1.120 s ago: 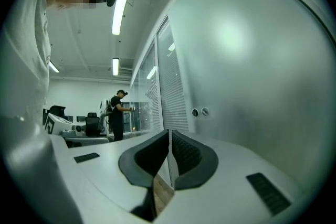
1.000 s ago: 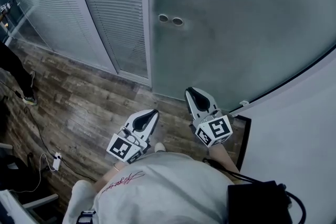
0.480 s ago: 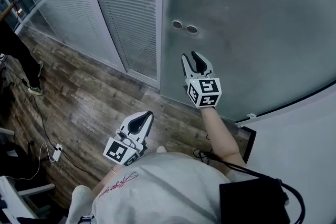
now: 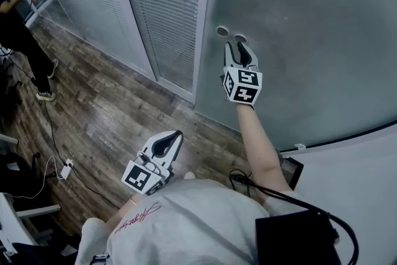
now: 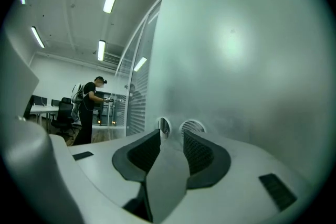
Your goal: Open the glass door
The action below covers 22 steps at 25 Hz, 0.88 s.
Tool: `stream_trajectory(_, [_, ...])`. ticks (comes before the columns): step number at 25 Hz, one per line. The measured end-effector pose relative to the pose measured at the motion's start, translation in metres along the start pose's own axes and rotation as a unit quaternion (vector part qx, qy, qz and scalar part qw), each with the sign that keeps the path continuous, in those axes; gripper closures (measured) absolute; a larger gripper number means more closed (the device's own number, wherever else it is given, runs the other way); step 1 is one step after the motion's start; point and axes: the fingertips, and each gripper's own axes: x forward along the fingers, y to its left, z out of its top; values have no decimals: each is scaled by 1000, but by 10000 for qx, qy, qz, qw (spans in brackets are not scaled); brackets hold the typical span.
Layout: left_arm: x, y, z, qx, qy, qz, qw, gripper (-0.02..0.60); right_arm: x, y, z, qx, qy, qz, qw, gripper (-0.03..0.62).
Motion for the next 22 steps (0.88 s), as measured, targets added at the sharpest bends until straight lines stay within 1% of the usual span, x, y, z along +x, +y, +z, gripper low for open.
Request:
stream_trajectory(9, [0,3,0,24,91,45,9999,563,29,-2,5,37,22,-313,9995,470])
stream_trajectory(14, [-5,6,1,76,80,117,9999,563,37,-5,4,113,58,-762,9970,470])
stream_trajectory(19, [-8,7,3,67,56,142,9999,563,37,-12,5,209,23,-1260,9918,475])
stream_trajectory(22, [-12,6,2,71,66,140,9999,563,36,-11,4,276,41,-1405,9897,479])
